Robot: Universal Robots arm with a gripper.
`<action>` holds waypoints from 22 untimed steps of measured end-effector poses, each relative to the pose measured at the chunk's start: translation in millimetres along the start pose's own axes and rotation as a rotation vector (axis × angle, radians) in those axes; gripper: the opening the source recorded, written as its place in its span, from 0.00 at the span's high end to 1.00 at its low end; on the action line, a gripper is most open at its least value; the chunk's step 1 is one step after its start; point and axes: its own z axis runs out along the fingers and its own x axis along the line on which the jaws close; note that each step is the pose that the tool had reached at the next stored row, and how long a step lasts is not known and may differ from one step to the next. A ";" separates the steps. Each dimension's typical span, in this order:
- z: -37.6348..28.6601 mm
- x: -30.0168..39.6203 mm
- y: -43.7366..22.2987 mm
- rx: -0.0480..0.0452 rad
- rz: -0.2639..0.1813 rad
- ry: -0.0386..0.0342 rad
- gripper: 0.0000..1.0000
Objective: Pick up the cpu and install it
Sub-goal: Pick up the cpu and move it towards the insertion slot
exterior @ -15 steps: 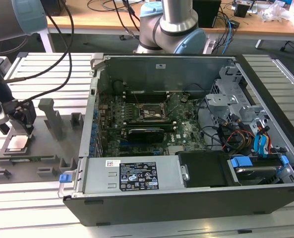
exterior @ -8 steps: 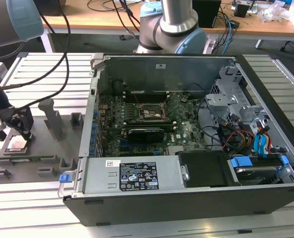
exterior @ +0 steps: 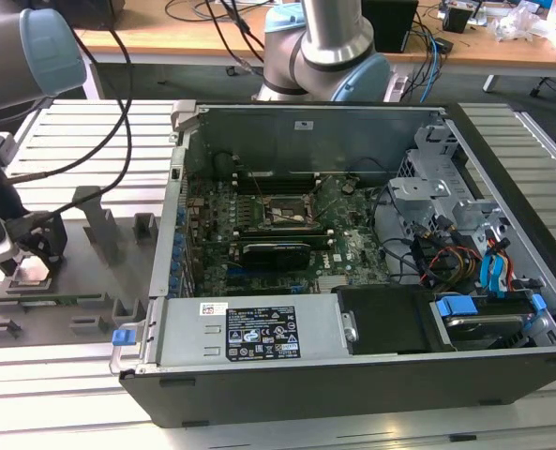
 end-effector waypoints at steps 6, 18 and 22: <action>6.4 0.8 0.1 0.0000 -0.002 0.0000 0.34; 7.2 0.8 0.2 -0.0006 -0.006 -0.0001 0.35; 7.2 0.8 0.2 -0.0008 -0.006 0.0000 0.45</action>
